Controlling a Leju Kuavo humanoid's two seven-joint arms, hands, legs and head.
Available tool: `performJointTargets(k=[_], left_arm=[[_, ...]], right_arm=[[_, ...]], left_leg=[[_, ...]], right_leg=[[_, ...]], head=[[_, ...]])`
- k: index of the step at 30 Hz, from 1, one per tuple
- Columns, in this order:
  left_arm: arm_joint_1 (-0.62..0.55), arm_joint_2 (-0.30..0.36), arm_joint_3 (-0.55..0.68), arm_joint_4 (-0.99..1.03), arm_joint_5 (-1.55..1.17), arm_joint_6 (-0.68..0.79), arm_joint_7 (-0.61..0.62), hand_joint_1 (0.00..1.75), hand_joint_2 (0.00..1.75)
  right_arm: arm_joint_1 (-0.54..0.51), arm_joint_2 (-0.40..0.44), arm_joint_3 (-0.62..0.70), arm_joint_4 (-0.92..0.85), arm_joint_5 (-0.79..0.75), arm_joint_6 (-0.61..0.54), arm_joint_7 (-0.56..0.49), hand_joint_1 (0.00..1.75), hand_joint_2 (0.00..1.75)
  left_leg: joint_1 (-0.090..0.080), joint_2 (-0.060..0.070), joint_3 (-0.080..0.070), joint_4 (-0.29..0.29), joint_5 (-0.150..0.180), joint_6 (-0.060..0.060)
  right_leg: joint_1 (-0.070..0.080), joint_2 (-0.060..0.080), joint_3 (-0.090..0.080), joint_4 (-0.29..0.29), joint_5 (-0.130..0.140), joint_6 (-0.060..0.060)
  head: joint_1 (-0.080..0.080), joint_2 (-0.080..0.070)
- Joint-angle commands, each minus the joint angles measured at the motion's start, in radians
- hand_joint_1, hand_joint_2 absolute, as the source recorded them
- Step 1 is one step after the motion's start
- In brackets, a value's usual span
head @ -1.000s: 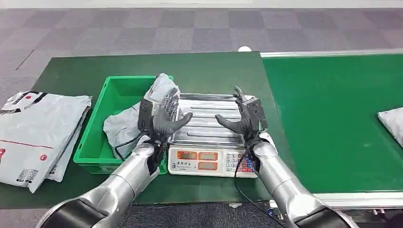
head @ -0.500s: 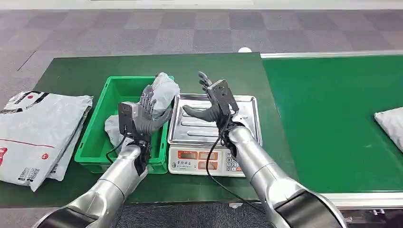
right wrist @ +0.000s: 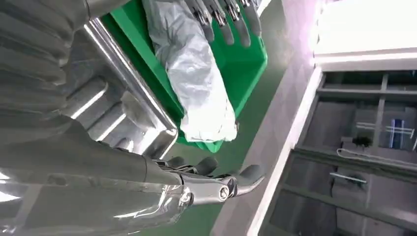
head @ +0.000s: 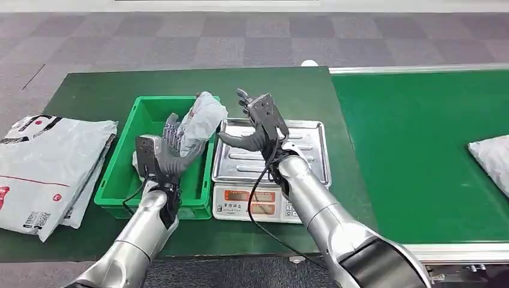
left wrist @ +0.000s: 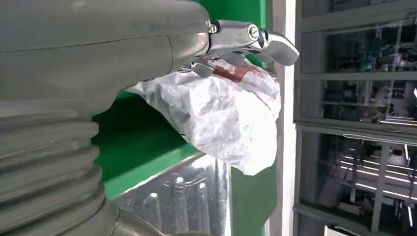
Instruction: Moved the parcel from conveyor to table for the left to box.
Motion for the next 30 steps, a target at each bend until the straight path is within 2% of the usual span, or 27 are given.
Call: performJointTargets(k=[1,9,11,16,19,23,27,28,30], left_arm=[[-0.006,-0.001,0.028,0.009,-0.015,-0.021,0.036,0.0,1.75],[-0.033,-0.036,-0.002,0.025,-0.018,-0.016,0.049,0.0,1.75],[-0.05,-0.059,-0.021,0.053,-0.02,-0.026,0.053,0.0,1.75],[-0.182,-0.128,-0.068,0.242,-0.016,-0.062,0.023,0.0,1.75],[-0.188,-0.128,-0.068,0.247,-0.015,-0.062,0.023,0.0,1.75],[-0.198,-0.13,-0.079,0.258,-0.022,-0.077,0.024,0.0,1.75],[-0.242,-0.152,-0.094,0.292,-0.029,-0.095,0.044,0.0,1.75],[-0.248,-0.153,-0.095,0.296,-0.028,-0.097,0.046,0.0,1.75],[-0.261,-0.157,-0.092,0.315,-0.021,-0.105,0.049,0.0,1.75]], right_arm=[[-0.014,-0.027,0.004,-0.028,-0.002,-0.027,0.031,0.0,1.75],[0.028,-0.074,-0.012,-0.119,0.002,-0.045,0.06,0.0,1.75],[0.04,-0.113,-0.031,-0.12,0.0,-0.065,0.062,0.0,1.75],[0.042,-0.198,-0.057,-0.019,-0.037,-0.082,-0.058,0.0,1.75],[0.039,-0.198,-0.055,-0.012,-0.039,-0.077,-0.064,0.0,1.75],[0.047,-0.202,-0.061,-0.016,-0.049,-0.101,-0.074,0.0,1.75],[0.095,-0.246,-0.063,-0.052,-0.069,-0.107,-0.091,0.0,1.75],[0.097,-0.251,-0.063,-0.055,-0.069,-0.109,-0.091,0.0,1.75],[0.07,-0.251,-0.061,-0.032,-0.066,-0.115,-0.079,0.0,1.75]], left_leg=[[0.0,0.001,0.0,-0.001,0.001,0.001],[0.001,-0.003,-0.001,0.0,0.001,0.001],[0.001,-0.003,-0.001,-0.001,0.001,0.001],[0.001,-0.011,-0.004,0.002,0.002,0.001],[0.001,-0.01,-0.005,0.002,0.002,0.002],[-0.001,-0.003,-0.005,0.002,0.0,0.002],[0.0,-0.007,-0.005,0.002,0.001,0.001],[0.001,-0.008,-0.002,-0.001,0.002,0.002],[0.0,-0.007,-0.005,0.002,0.001,0.002]], right_leg=[[0.0,0.0,0.001,-0.002,0.001,0.0],[0.001,-0.004,0.0,-0.002,0.0,0.0],[0.001,-0.003,0.0,-0.004,0.001,0.0],[0.001,-0.011,0.0,-0.002,-0.001,0.0],[0.001,-0.011,-0.001,-0.003,0.0,0.001],[-0.001,-0.003,-0.003,-0.001,0.001,0.001],[0.001,-0.006,-0.003,-0.002,0.001,0.0],[0.002,-0.008,0.001,-0.006,0.002,0.0],[0.001,-0.007,-0.003,-0.003,0.001,0.001]], head=[[0.0,0.0],[0.0,0.0],[0.0,0.0],[0.0,0.0],[0.0,0.0],[0.0,0.0],[0.0,0.0],[0.0,0.0],[0.0,0.0]])
